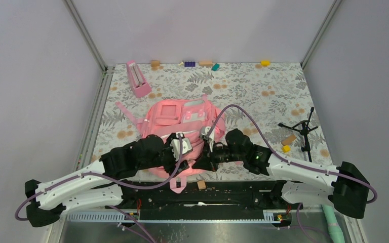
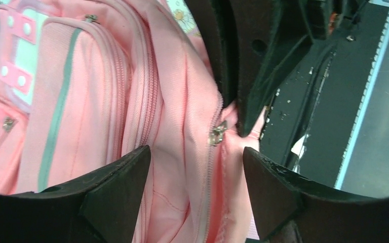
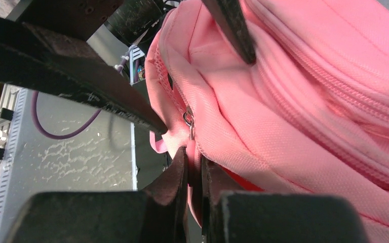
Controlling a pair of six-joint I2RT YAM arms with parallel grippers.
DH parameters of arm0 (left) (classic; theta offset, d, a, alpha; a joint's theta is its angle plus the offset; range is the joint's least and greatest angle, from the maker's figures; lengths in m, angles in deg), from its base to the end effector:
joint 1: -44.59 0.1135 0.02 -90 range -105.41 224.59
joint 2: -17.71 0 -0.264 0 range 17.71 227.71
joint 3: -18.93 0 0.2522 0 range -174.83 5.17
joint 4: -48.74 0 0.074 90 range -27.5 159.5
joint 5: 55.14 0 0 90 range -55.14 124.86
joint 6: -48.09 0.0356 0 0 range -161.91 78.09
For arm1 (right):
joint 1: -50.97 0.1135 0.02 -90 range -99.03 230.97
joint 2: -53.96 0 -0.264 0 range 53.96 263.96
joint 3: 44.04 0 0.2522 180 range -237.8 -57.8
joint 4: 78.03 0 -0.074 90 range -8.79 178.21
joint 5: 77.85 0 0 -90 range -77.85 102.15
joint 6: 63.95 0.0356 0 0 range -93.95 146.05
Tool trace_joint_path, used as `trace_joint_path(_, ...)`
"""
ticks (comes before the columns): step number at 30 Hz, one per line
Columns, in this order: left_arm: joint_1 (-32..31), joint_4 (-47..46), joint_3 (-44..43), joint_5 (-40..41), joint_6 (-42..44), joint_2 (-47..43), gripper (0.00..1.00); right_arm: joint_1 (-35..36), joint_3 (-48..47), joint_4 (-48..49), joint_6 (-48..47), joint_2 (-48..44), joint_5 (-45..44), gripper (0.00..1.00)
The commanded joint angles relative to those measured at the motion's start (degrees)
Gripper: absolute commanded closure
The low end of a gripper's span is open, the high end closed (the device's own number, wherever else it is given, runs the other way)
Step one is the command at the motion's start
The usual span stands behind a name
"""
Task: Pack the student bag
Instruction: Zip the student bag at the center of the board.
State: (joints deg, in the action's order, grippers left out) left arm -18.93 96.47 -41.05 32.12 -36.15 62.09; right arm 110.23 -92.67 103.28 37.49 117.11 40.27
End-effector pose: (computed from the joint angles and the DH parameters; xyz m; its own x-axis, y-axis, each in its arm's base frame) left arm 0.0729 -0.1502 0.3077 -0.1444 0.5147 -0.8451 0.9313 0.3593 0.0597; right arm 0.1121 0.2213 0.2617 -0.3114 -0.1813 -0.9328 -0.9497 0.0943 0.2987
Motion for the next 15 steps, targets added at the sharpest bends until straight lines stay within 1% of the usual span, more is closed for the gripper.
trace_joint_path(1, 0.2, -3.6, 0.7, 14.9, 1.3, -2.2, 0.25, 0.9, -6.4, 1.2, 3.4, -5.5, 10.3, 0.99)
trace_joint_path(3, 0.2, -5.1, 1.6, 16.1, 1.3, -5.0, 0.11, 0.9, -6.2, 0.1, 3.2, -6.2, 10.2, 0.98)
trace_joint_path(4, 0.2, -5.5, 2.3, 15.5, 1.6, -6.3, 0.09, 0.9, -6.0, 0.0, 3.3, -6.6, 10.1, 0.98)
trace_joint_path(6, 0.2, -6.4, 3.3, 13.4, 2.2, -8.5, 0.07, 0.8, -5.7, 0.2, 3.8, -7.0, 10.3, 0.98)
trace_joint_path(9, 0.2, -6.1, 3.8, 12.2, 3.0, -8.7, 0.06, 0.8, -5.4, 1.3, 5.0, -7.2, 10.5, 0.98)
trace_joint_path(12, -0.3, -5.7, 3.1, 13.4, 4.3, -7.5, 0.06, 0.9, -5.5, 2.1, 5.8, -7.2, 10.3, 0.98)
trace_joint_path(15, -2.3, -5.9, 2.2, 16.0, 6.2, -6.9, 0.06, 0.9, -5.6, 3.2, 6.7, -6.9, 10.6, 0.98)
